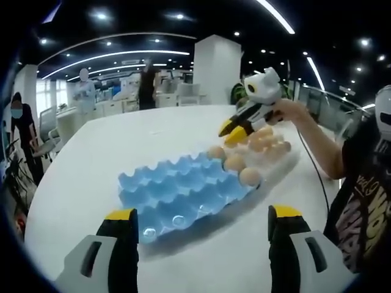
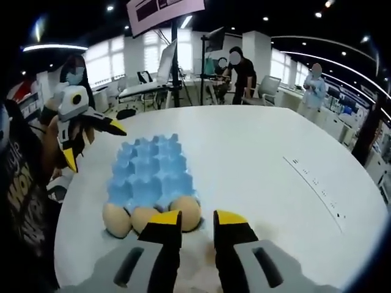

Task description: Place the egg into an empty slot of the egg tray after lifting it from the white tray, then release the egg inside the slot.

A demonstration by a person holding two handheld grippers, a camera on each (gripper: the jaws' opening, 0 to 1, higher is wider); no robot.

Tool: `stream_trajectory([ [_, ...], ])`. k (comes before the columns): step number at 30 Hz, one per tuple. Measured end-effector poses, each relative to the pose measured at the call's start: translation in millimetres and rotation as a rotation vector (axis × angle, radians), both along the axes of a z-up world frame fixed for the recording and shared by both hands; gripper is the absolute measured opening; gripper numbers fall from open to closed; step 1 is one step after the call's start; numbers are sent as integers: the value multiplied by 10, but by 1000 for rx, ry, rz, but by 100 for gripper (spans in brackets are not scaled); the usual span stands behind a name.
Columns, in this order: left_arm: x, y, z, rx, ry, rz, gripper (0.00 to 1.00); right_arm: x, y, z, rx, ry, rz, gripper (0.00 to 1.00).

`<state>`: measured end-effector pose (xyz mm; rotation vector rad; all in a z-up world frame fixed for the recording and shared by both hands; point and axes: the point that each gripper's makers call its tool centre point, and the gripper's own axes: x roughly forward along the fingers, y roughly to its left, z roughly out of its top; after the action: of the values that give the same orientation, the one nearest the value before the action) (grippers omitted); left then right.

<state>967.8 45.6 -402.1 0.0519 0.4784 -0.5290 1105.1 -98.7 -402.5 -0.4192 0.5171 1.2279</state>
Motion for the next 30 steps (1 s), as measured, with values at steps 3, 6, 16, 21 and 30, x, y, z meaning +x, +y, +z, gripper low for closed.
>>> stream_trajectory([
  [3,-6,-10,-14,8,5,-8,87,43,-71,5,-1,-9,-14,25],
  [6,-5,-26,-15,2,6,-9,87,64,-128,-8,-1,-6,-20,25],
  [16,6,-7,-15,4,3,0,88,171,-291,-86,-24,-7,-56,27],
  [21,-4,7,-15,2,1,5,88,202,-375,-140,-46,-5,-63,28],
  [30,-20,15,-29,-3,2,9,88,215,-422,-225,-80,5,-68,29],
])
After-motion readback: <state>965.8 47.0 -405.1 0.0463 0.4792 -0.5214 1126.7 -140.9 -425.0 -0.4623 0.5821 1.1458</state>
